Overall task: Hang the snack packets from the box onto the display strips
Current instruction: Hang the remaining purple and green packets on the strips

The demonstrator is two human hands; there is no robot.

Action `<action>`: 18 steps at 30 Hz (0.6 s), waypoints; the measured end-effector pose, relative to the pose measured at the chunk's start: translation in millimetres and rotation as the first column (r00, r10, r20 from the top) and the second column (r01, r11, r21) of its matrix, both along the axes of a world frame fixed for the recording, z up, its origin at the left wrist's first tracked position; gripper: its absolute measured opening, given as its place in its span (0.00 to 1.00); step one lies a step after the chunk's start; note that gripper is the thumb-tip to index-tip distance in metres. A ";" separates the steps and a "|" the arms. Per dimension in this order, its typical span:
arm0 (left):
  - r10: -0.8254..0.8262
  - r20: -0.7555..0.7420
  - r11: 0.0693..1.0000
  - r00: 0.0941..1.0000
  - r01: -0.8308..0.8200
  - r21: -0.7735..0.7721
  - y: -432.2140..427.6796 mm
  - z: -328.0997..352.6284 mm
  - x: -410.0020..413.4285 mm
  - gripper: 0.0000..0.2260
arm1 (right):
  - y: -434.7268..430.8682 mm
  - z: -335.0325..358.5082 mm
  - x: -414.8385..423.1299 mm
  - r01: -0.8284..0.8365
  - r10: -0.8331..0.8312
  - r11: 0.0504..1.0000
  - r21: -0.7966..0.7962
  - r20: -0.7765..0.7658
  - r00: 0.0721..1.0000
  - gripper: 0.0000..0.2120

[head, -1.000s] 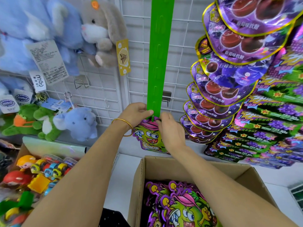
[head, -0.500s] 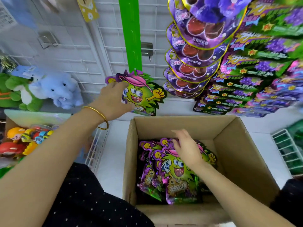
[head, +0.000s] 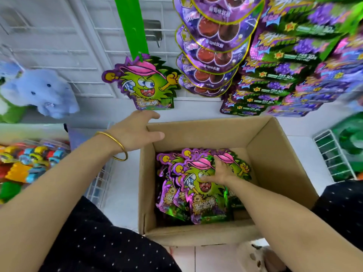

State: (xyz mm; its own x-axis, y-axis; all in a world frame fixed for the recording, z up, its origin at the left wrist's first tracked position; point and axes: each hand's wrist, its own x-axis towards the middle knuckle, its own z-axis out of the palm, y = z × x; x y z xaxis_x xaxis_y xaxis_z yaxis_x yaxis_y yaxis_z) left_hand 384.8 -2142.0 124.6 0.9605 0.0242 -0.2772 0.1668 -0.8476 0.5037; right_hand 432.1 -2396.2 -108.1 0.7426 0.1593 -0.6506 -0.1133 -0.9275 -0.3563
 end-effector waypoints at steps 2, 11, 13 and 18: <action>0.003 0.000 1.000 1.000 -0.003 -0.006 0.6 -0.7 2.7 0.25 | 1.8 4.6 2.1 0.032 -0.030 0.999 -0.013 0.127 0.991 0.52; 0.024 -0.008 0.999 1.000 -0.024 -0.029 -6.7 7.3 29.4 0.24 | 1.4 91.2 24.4 0.114 -0.073 0.819 0.562 -0.095 0.993 0.08; 0.099 0.023 0.995 0.995 -0.098 -0.034 -2.8 18.6 42.8 0.23 | 4.2 121.0 32.7 0.038 -0.028 0.812 0.583 -0.027 0.999 0.08; 0.361 0.292 0.931 0.886 -0.362 -0.054 27.7 54.7 74.5 0.12 | 23.7 193.6 47.7 -0.178 0.097 0.817 0.549 0.173 0.980 0.04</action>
State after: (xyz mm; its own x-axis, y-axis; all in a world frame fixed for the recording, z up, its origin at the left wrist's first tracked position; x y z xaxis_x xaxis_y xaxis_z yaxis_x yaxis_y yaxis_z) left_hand 459.3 -2114.2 179.3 0.9225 0.3856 0.0147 0.3076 -0.7579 0.5753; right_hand 479.8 -2372.6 85.5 0.7566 0.5726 -0.3159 0.0857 -0.5657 -0.8202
